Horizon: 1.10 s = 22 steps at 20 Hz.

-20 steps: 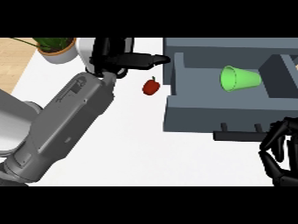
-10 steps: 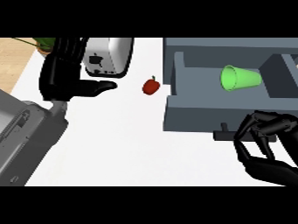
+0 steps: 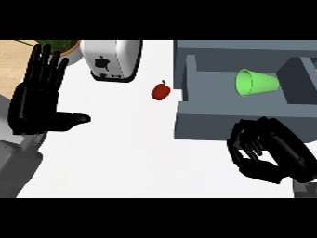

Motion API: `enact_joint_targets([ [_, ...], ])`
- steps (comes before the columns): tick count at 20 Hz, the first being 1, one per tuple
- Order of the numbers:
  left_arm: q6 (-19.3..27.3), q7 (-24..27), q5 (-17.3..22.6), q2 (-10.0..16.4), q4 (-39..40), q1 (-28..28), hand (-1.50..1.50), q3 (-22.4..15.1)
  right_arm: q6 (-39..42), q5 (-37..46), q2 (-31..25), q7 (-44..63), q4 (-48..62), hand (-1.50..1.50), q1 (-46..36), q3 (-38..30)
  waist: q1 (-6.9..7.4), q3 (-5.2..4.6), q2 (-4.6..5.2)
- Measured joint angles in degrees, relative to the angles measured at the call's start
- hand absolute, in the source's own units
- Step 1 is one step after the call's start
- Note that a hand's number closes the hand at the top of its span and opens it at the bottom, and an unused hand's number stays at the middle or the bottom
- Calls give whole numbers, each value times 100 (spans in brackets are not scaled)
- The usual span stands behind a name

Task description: Pick up the cup, place it into the drawer and close the drawer

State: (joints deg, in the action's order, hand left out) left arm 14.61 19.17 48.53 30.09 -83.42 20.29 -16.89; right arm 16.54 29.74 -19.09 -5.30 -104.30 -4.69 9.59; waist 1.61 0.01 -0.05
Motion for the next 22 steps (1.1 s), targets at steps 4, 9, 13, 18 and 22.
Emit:
enact_joint_targets([
  [4, -336, 69, 20, 203, -265, -575, -150, 273, -410, 653, 246, -199, 834, -150, -357, 291, -24, -1, 4],
  [9, -860, 260, -16, 213, -233, -1055, -150, 537, -762, 1192, 422, -488, 2129, -150, -905, 352, -56, 0, 14],
  [13, -1123, 230, -40, 236, -270, -1260, -150, 794, -958, 1567, 559, -647, 3124, -150, -1398, 358, -71, 0, 16],
  [18, -1541, 233, -101, 191, -6, -1307, -150, 1086, -1346, 1736, 728, -1154, 4668, -150, -2133, 69, -76, -3, 19],
  [22, -1594, 90, -158, 135, -253, -1497, -150, 1221, -1535, 1725, 806, -1554, 5705, -150, -2752, -236, -50, -14, -1],
])
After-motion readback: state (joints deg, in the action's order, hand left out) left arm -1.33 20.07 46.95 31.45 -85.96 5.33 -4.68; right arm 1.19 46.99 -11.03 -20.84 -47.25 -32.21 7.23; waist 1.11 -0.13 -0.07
